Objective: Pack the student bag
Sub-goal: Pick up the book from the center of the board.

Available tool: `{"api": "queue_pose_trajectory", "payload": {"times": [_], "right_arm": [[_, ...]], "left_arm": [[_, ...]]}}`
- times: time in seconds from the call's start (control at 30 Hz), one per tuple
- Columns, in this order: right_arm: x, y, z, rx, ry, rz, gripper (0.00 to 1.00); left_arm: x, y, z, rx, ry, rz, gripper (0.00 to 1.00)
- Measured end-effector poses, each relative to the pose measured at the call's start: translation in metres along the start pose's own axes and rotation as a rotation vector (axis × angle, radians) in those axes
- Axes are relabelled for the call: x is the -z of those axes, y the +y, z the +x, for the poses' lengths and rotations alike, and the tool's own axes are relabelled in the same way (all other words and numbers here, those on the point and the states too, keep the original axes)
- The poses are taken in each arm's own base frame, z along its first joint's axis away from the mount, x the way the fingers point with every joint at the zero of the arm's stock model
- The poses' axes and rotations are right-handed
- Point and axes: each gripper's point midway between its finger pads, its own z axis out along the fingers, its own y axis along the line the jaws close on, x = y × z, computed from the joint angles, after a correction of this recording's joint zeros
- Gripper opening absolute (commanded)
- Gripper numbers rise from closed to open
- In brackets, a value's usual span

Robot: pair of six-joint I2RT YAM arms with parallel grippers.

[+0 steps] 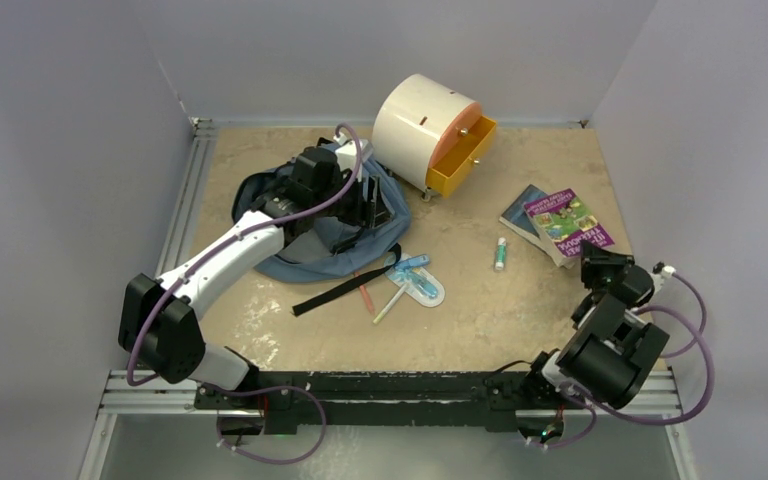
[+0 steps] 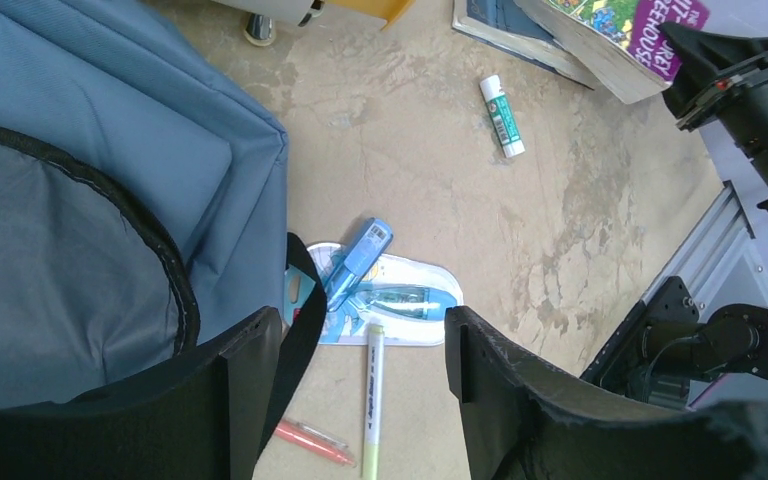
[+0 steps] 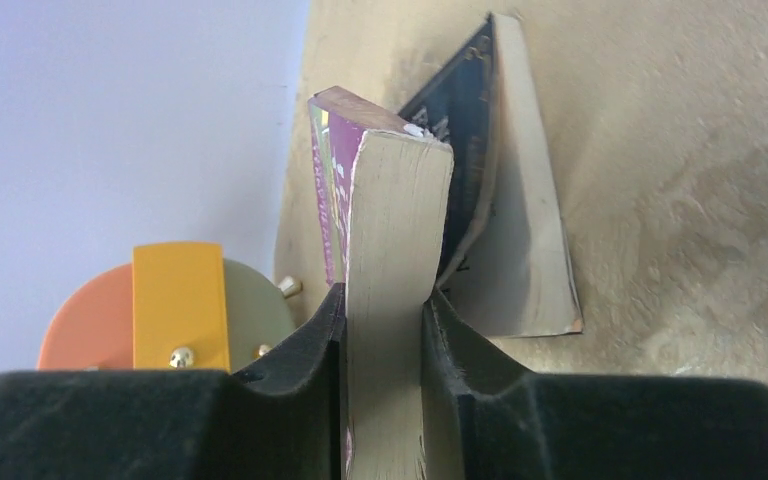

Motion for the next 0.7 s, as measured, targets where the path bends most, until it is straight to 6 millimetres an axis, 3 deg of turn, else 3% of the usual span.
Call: {"api": "queue_pose_trajectory", "payload": {"times": [0.07, 0.3, 0.53, 0.7], "right_arm": [[0.004, 0.009, -0.003, 0.019, -0.012, -0.024, 0.0], [0.018, 0.039, -0.013, 0.108, -0.049, -0.081, 0.0], [0.028, 0.091, -0.031, 0.206, -0.081, -0.178, 0.0], [0.033, 0.133, -0.023, 0.254, -0.036, -0.277, 0.0]], "left_arm": [[0.0, 0.001, -0.001, -0.001, -0.004, -0.006, 0.6], [0.002, 0.003, -0.004, -0.005, -0.017, -0.021, 0.6], [0.003, 0.011, -0.005, -0.017, -0.028, -0.066, 0.6], [0.007, 0.016, -0.012, -0.035, -0.042, -0.11, 0.64]]}}
